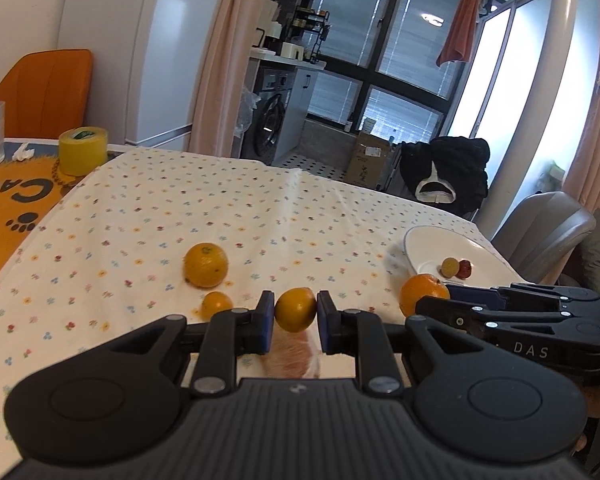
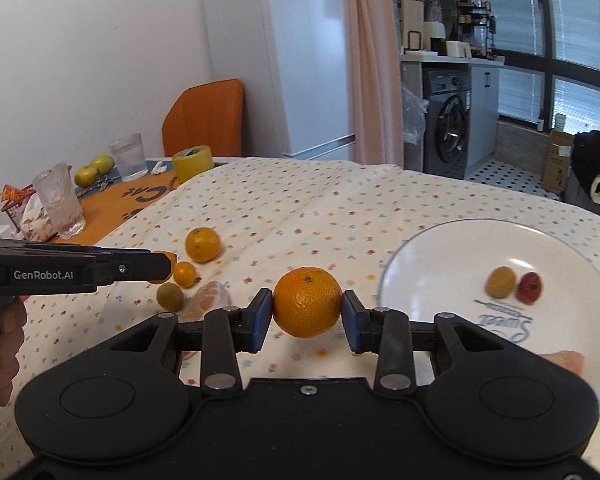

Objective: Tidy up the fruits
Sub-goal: 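Carry the tangerine in the left tool while the right tool carries the orange to the plate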

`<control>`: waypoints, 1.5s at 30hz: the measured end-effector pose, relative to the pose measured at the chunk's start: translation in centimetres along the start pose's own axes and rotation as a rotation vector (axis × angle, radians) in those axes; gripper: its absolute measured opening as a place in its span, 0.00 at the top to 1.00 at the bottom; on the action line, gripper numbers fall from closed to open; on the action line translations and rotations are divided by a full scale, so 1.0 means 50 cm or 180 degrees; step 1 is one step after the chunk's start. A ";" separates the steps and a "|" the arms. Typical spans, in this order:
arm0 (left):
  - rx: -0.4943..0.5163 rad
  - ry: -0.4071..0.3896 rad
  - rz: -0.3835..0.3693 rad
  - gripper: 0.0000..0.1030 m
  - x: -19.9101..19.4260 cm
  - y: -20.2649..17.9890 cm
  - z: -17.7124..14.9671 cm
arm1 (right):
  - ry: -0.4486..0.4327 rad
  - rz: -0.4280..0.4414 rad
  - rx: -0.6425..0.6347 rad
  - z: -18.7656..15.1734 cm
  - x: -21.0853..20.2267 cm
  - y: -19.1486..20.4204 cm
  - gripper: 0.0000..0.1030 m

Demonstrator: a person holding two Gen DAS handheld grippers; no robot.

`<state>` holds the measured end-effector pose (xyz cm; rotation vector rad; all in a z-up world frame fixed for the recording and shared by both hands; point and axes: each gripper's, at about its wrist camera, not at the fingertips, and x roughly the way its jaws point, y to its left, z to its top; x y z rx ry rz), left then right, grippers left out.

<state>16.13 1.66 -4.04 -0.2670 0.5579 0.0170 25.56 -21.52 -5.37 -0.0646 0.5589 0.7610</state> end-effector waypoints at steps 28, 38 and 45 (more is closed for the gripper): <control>0.0364 -0.0013 -0.0394 0.80 0.050 -0.144 0.031 | -0.0243 -0.0422 0.0406 -0.032 -0.106 -0.145 0.66; 0.0465 0.0009 -0.0500 0.80 0.076 -0.186 0.038 | -0.0307 -0.0613 0.0520 -0.047 -0.135 -0.191 0.66; 0.0544 0.0048 -0.0576 0.80 0.099 -0.217 0.040 | -0.0303 -0.0695 0.0616 -0.061 -0.138 -0.222 0.66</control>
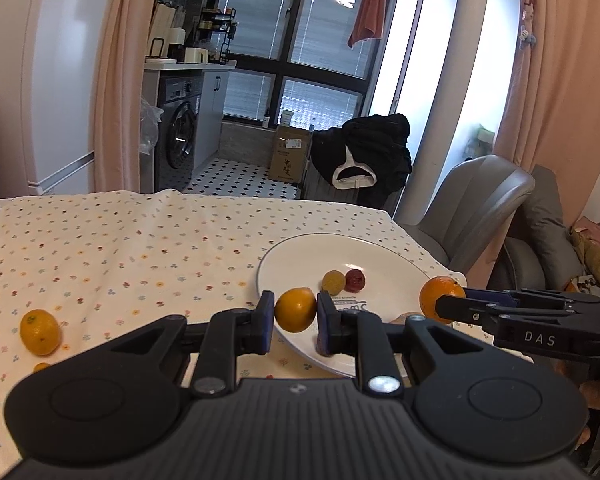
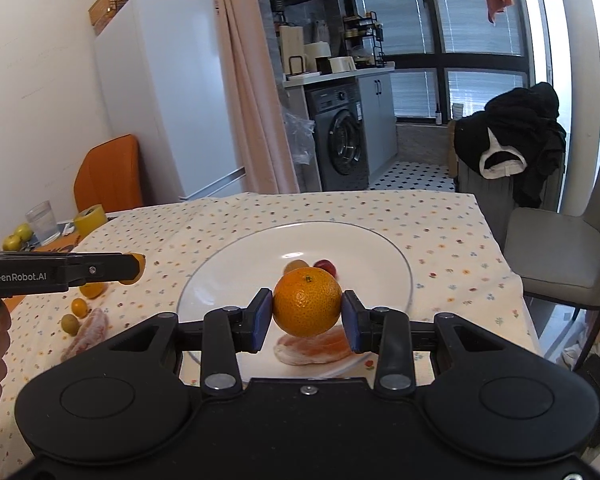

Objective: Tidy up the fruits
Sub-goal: 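Carry the tangerine in the left tool while the right tool carries the orange to the plate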

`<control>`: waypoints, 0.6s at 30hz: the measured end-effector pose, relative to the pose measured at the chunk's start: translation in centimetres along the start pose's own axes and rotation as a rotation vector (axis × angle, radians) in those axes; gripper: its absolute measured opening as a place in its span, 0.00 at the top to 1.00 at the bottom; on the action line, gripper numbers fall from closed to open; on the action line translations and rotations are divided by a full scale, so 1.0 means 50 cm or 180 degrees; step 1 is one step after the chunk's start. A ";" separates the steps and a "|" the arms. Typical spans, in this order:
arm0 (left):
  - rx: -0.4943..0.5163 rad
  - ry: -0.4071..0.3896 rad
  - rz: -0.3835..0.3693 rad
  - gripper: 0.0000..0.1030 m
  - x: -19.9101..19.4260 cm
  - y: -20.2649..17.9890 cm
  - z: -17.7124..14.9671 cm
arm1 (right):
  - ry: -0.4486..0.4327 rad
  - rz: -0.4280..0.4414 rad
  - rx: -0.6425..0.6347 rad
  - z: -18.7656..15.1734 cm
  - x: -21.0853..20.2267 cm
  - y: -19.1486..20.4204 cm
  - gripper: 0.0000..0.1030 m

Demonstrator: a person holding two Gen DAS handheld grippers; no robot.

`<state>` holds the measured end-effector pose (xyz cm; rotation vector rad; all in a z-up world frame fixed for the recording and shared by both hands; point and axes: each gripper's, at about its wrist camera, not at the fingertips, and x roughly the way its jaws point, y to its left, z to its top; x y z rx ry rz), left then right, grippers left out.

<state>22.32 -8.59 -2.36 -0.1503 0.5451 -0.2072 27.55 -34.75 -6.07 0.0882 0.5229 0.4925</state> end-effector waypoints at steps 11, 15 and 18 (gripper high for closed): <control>0.0070 0.0177 -0.0139 0.80 0.056 -0.037 -0.008 | 0.0057 0.0004 0.0042 -0.010 0.019 -0.014 0.66; 0.0069 0.0242 -0.0186 0.80 0.075 -0.046 -0.014 | 0.0070 0.0003 0.0059 -0.008 0.028 -0.019 0.65; 0.0070 0.0281 -0.0212 0.80 0.089 -0.053 -0.018 | 0.0080 0.0004 0.0047 -0.007 0.038 -0.018 0.65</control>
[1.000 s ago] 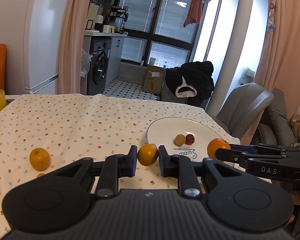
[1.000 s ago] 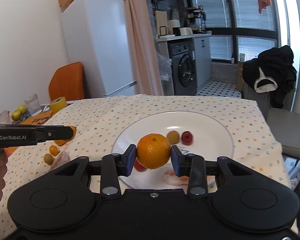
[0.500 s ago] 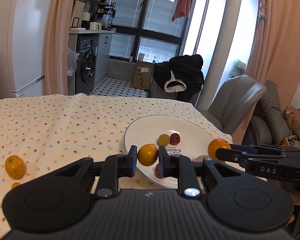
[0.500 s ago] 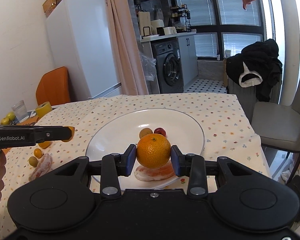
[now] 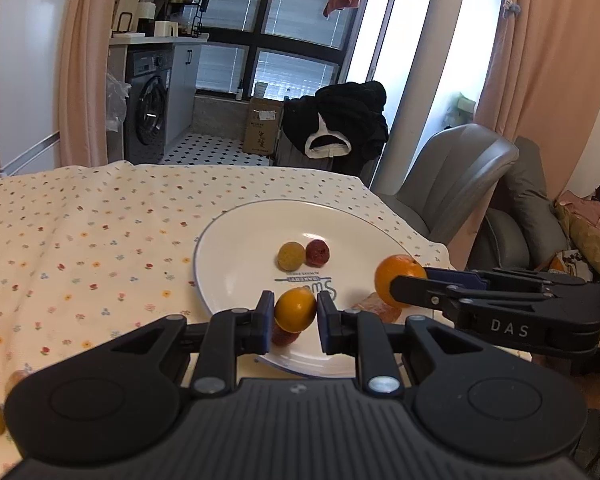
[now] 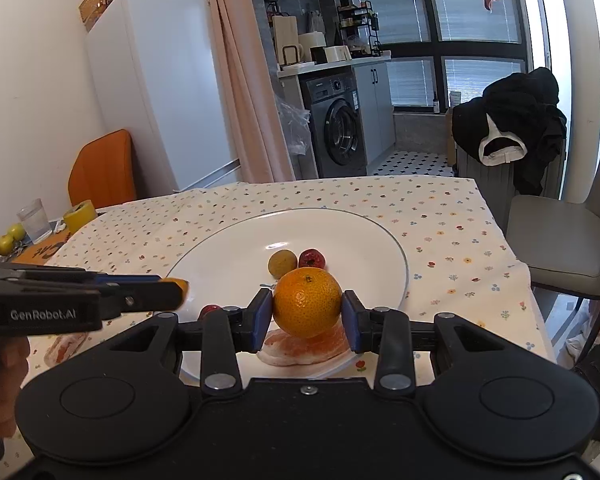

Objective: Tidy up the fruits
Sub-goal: 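Carry the tangerine in the left tool while the right tool carries the orange to the plate, then open the left tool over the plate while the right tool releases the orange there, then withdraw both open tools from the plate toward the remaining fruit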

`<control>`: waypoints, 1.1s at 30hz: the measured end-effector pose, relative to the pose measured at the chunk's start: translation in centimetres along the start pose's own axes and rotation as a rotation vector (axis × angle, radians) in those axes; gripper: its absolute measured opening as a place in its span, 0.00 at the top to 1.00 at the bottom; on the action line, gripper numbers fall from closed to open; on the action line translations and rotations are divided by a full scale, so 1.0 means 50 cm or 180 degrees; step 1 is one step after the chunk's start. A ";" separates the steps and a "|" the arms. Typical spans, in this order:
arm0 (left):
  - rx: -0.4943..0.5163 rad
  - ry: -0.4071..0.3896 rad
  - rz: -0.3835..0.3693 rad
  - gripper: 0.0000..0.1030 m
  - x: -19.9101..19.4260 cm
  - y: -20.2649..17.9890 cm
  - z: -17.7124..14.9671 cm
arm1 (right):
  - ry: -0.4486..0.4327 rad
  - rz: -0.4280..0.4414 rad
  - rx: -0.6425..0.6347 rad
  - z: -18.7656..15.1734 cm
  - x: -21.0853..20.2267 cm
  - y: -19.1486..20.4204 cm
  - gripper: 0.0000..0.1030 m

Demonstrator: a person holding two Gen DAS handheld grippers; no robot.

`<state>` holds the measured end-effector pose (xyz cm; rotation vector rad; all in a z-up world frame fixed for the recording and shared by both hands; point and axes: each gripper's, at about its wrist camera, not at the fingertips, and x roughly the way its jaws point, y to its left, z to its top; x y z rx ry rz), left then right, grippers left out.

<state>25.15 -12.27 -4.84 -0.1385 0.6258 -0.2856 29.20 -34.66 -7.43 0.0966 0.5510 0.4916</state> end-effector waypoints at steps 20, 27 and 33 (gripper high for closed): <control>-0.0264 0.0060 0.0258 0.70 -0.034 0.054 0.000 | 0.0003 0.0123 0.0041 -0.013 0.000 0.015 0.55; -0.0371 -0.0016 0.0336 0.50 -0.076 0.080 -0.009 | -0.0006 0.0164 0.0000 -0.013 -0.005 0.036 0.49; -0.0419 -0.0095 0.0472 0.40 -0.115 0.095 -0.009 | 0.0001 0.0215 -0.0069 -0.010 -0.007 0.067 0.42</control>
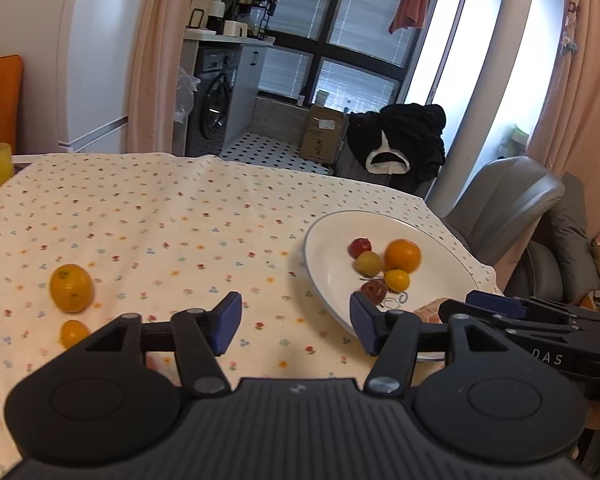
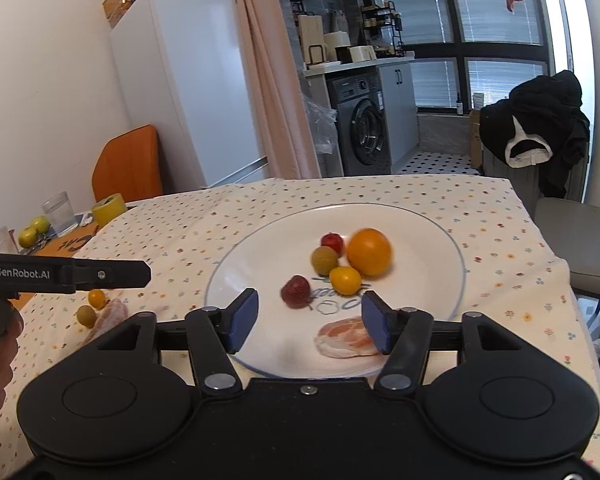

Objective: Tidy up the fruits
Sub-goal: 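Withdraw both open tools from the plate toward the remaining fruit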

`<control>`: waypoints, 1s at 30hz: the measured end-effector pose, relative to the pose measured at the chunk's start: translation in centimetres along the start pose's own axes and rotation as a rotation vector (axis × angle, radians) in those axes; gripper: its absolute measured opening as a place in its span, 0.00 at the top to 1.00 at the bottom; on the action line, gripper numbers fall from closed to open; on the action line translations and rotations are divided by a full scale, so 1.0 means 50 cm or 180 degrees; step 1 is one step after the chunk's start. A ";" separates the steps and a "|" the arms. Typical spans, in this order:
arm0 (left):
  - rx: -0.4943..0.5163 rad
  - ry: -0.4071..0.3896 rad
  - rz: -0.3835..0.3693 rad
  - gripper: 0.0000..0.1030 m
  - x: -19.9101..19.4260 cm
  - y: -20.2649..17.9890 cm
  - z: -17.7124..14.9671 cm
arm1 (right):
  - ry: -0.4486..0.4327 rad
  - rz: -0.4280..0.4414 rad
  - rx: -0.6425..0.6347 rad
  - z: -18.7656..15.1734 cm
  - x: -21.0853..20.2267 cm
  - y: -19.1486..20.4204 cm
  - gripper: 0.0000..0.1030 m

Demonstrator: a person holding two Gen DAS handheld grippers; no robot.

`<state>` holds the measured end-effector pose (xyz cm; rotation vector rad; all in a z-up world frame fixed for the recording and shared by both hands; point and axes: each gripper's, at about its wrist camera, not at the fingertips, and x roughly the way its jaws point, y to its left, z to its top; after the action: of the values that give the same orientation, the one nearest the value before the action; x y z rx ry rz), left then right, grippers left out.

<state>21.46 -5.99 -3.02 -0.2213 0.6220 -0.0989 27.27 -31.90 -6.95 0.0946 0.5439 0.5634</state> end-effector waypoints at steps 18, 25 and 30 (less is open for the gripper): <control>-0.0164 -0.0097 0.0413 0.21 -0.080 0.090 -0.026 | -0.0011 0.0137 -0.0284 0.003 0.016 0.098 0.00; -0.0199 -0.0147 0.0614 0.21 -0.107 0.117 -0.036 | 0.0047 0.0236 -0.0398 0.001 0.025 0.135 0.00; -0.0263 -0.0145 0.0583 0.21 -0.122 0.136 -0.047 | 0.0009 0.0338 -0.0494 0.000 0.028 0.160 0.00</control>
<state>15.31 1.17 -2.99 -0.2449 0.5988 0.1081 24.37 -24.41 -5.76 -0.0248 0.4981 0.7075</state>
